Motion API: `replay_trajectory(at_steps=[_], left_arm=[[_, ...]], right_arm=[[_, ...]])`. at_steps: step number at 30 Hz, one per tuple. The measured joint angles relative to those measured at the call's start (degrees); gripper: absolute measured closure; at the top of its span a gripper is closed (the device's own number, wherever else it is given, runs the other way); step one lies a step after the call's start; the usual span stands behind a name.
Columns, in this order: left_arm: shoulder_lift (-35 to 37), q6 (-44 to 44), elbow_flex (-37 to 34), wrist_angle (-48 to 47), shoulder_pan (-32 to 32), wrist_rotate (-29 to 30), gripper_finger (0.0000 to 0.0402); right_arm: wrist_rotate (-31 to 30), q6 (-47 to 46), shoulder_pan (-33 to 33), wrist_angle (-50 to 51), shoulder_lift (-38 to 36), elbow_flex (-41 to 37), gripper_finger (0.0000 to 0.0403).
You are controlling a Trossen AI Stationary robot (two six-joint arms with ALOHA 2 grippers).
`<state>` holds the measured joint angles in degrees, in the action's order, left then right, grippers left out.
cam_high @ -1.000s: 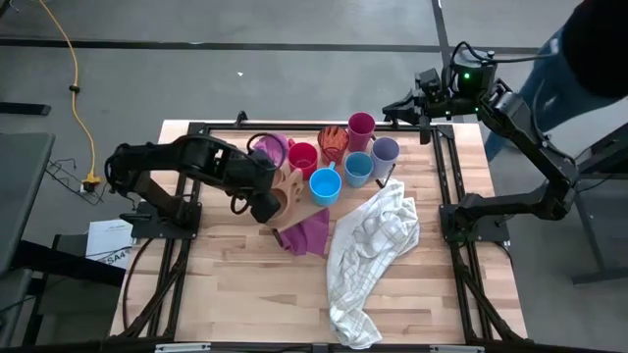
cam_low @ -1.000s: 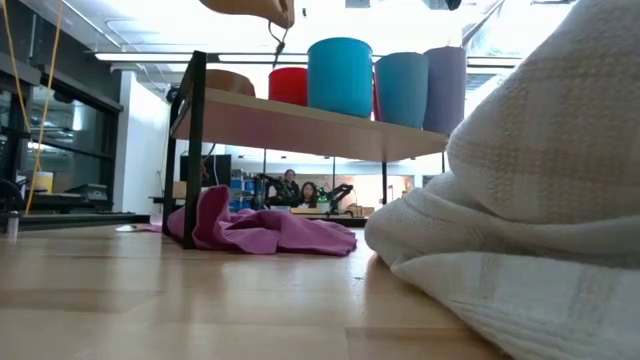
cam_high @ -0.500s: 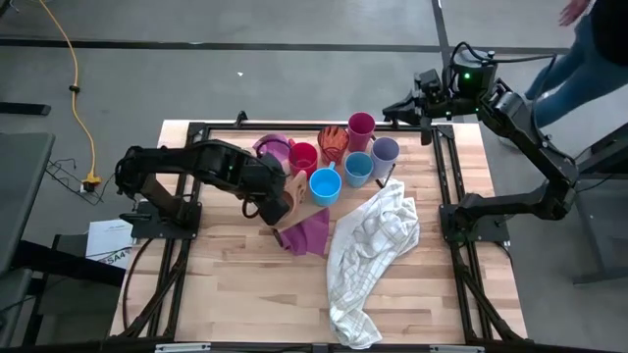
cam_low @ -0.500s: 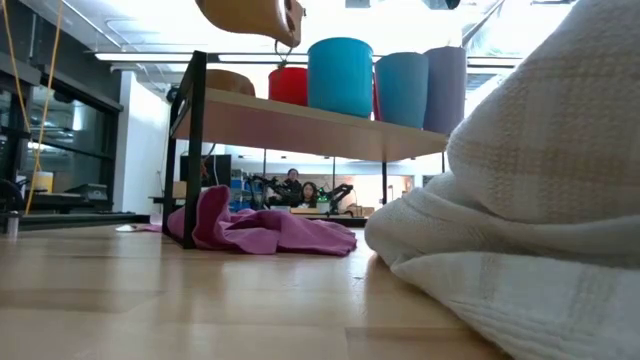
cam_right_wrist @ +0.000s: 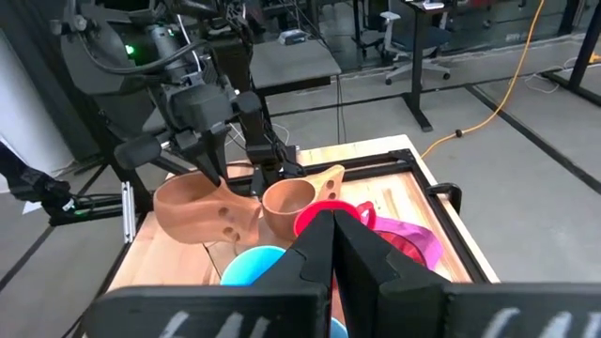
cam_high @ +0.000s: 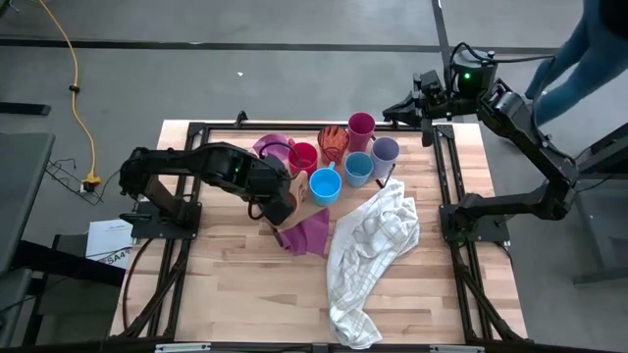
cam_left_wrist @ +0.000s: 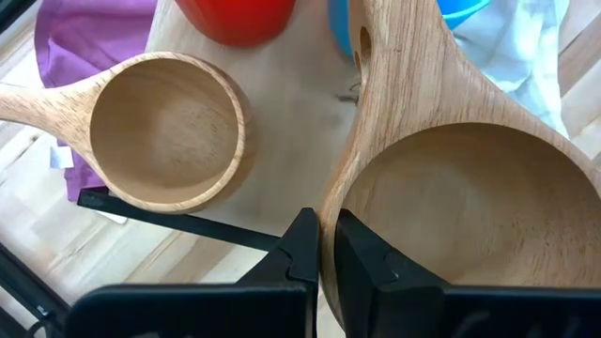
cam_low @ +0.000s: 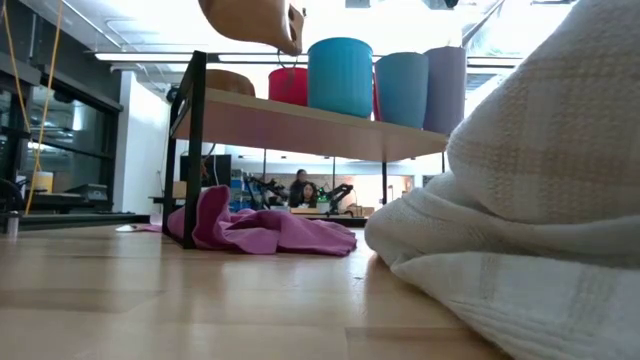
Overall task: Stack small to large cups/mugs on shelf
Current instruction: Put the brown mug on the shelf
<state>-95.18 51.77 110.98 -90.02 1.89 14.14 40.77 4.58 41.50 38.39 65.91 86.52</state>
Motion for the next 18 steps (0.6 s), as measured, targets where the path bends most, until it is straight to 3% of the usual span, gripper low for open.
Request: replay_trajectory(at_steps=[18], left_arm=[[0.0, 3.8, -3.8, 0.0, 0.0, 1.0, 0.0400]], right_arm=[[0.4, 0.4, 0.0, 0.0, 0.0, 0.0, 0.0403]])
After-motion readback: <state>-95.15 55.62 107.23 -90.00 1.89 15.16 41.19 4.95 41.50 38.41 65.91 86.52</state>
